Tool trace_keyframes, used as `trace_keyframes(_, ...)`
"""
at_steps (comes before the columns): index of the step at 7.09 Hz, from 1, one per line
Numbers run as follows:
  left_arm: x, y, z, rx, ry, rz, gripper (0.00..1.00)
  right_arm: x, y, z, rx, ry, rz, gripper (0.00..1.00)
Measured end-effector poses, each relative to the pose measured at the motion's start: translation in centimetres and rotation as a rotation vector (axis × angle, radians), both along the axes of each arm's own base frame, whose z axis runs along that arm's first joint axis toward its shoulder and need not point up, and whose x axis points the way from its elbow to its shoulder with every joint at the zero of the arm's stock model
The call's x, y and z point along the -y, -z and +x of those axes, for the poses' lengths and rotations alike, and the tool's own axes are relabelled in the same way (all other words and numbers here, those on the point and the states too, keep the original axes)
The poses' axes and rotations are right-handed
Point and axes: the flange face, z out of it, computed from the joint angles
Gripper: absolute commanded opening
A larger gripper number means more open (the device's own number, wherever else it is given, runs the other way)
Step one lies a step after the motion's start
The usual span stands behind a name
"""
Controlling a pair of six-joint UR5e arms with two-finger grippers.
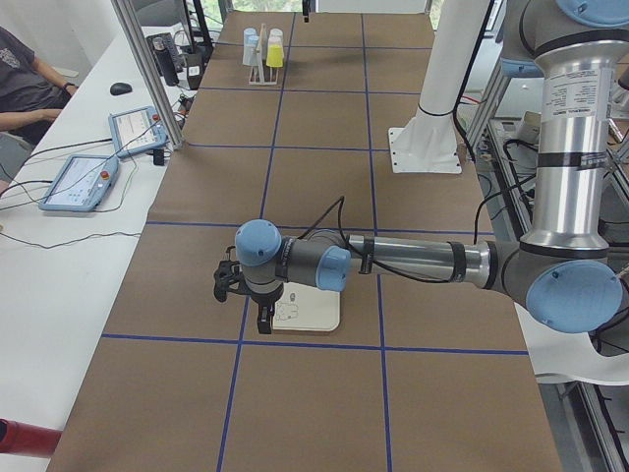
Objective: Transfer IKEA cup to right arm and place on rack
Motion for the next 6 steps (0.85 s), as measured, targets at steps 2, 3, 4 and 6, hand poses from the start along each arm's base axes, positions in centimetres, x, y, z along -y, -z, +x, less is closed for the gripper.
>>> trace_keyframes(2, 0.4, 0.2, 0.0, 0.0, 0.0, 0.004, 1.0, -0.3, 0.0, 0.4, 0.004, -0.008, -0.005, 0.99)
trace_keyframes(3, 0.6, 0.6, 0.1, -0.001, 0.0, 0.01, 1.0, -0.3, 0.1, 0.4, 0.002, -0.01, -0.003, 0.99)
trace_keyframes(4, 0.9, 0.9, 0.1, 0.0, 0.0, 0.015, 1.0, -0.3, 0.2, 0.5, 0.0, -0.011, -0.002, 0.99)
trace_keyframes(6, 3.0, 0.9, 0.3, 0.004, -0.002, 0.006, 1.0, -0.1, 0.3, 0.4, 0.002, -0.011, 0.0, 0.99)
